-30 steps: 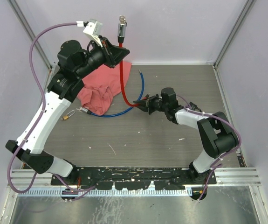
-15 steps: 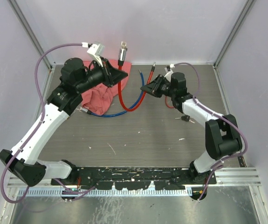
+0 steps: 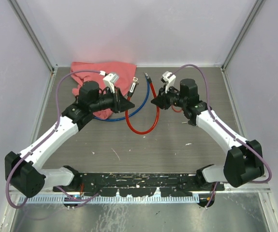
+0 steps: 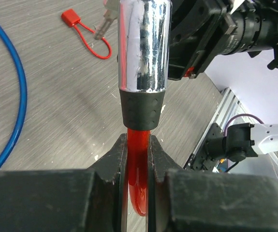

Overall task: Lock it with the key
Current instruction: Lock the lock.

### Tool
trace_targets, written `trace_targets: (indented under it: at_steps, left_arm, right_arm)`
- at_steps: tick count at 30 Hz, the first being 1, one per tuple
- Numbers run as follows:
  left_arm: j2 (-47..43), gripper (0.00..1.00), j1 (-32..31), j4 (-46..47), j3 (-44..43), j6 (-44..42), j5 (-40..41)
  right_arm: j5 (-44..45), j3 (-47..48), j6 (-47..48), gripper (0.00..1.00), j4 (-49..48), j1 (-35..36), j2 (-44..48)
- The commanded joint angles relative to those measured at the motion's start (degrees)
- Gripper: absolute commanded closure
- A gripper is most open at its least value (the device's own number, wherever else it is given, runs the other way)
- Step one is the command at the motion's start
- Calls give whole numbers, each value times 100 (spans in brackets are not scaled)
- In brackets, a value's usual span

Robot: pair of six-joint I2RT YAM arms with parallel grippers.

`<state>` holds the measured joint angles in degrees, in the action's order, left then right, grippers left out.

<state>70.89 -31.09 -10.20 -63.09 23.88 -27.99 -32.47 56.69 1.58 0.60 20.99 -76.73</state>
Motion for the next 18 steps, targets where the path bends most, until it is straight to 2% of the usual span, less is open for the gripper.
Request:
trace_targets:
  at_steps: [1, 6, 11, 18]
  left_arm:
    - [-428, 100, 92, 1538, 401, 415, -219]
    - [-644, 100, 425, 2155, 939, 1033, -487]
    - [-462, 100, 457, 2251, 903, 1206, -710]
    - [-8, 100, 455, 2703, 678, 1565, -1455]
  right_arm:
    - [89, -2, 1072, 99, 81, 41, 348]
    - [-149, 140, 2008, 99, 530, 44, 563]
    - [-511, 273, 2819, 99, 1209, 149, 659]
    - [-186, 252, 3326, 99, 1488, 465, 686]
